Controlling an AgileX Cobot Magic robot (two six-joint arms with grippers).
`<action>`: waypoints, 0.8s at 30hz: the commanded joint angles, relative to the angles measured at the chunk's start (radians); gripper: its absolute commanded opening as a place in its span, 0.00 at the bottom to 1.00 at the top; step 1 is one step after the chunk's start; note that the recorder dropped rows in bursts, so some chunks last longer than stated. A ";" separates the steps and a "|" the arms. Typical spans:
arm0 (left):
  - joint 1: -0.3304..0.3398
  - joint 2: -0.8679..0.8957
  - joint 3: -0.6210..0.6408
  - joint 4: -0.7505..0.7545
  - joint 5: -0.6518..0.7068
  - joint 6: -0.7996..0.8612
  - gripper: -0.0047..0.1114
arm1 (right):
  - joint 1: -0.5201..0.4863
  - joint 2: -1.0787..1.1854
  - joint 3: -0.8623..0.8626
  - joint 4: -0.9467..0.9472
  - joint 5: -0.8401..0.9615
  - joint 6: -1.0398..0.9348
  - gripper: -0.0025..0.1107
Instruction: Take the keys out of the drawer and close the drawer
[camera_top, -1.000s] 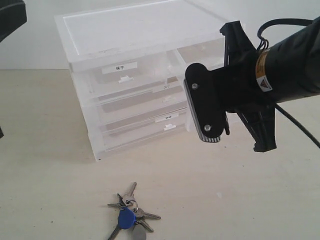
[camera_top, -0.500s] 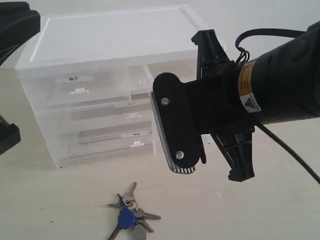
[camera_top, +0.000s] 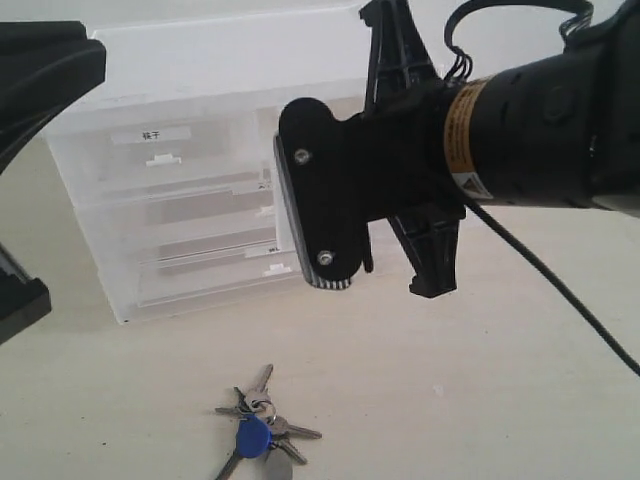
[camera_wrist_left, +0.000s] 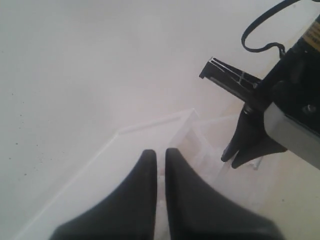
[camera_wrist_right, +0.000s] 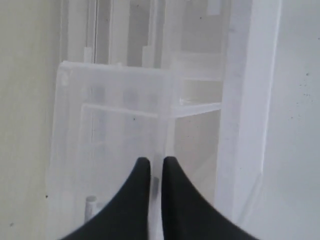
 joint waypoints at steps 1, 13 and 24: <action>0.001 0.002 0.012 0.000 0.000 0.007 0.08 | -0.011 0.003 -0.017 -0.040 -0.158 0.077 0.02; 0.001 0.078 0.102 0.000 -0.199 0.074 0.08 | -0.011 -0.002 -0.017 -0.037 -0.202 0.169 0.29; 0.001 0.405 0.024 0.000 -0.142 0.042 0.08 | -0.011 -0.141 -0.017 -0.037 -0.205 0.231 0.30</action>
